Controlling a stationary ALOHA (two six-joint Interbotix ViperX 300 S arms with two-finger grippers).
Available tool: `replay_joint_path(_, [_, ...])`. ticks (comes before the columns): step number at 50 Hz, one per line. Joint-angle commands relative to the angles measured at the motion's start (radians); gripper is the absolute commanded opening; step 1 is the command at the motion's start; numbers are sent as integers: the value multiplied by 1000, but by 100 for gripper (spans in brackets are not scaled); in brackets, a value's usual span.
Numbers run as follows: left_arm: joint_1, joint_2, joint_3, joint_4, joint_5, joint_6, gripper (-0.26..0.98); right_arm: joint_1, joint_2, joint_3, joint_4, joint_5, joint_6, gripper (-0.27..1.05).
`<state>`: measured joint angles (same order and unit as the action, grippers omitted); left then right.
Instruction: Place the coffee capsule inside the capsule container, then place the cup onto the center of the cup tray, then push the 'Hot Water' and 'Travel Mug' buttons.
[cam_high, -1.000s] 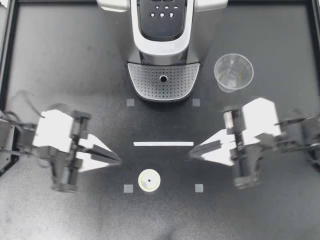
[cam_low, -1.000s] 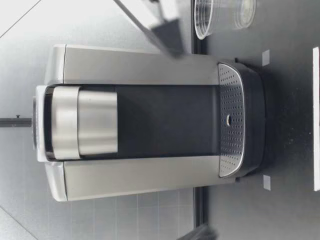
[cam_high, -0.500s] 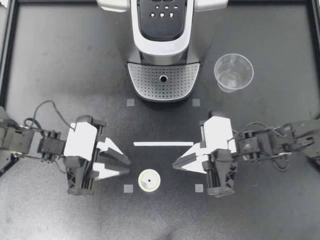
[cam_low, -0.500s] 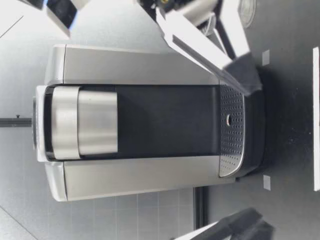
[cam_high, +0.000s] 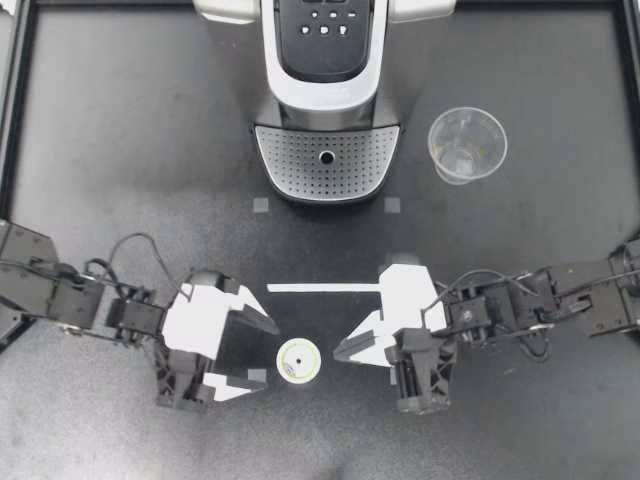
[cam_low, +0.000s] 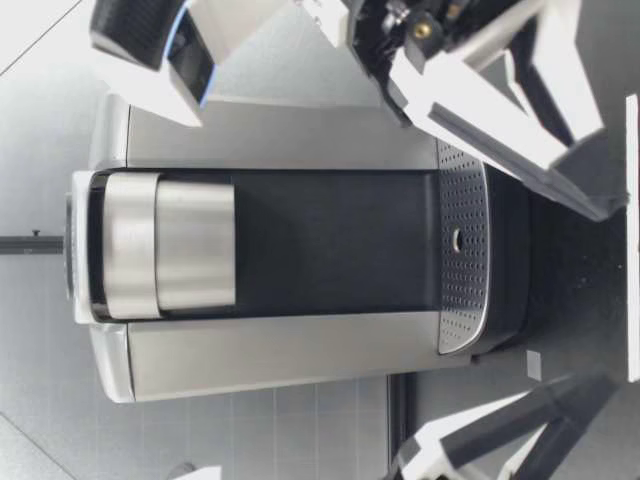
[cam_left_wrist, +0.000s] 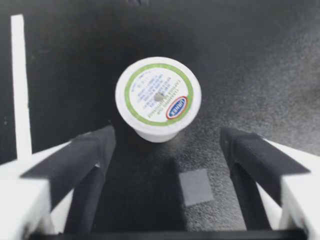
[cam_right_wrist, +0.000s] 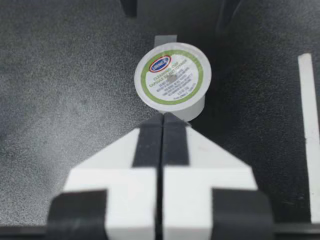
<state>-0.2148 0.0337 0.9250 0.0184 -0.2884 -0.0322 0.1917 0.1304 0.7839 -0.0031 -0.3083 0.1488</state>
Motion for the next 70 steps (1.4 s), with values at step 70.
replay_joint_path(70, [15,130,-141,-9,-5,40,78,8,100,-104,-6,15,-6,1])
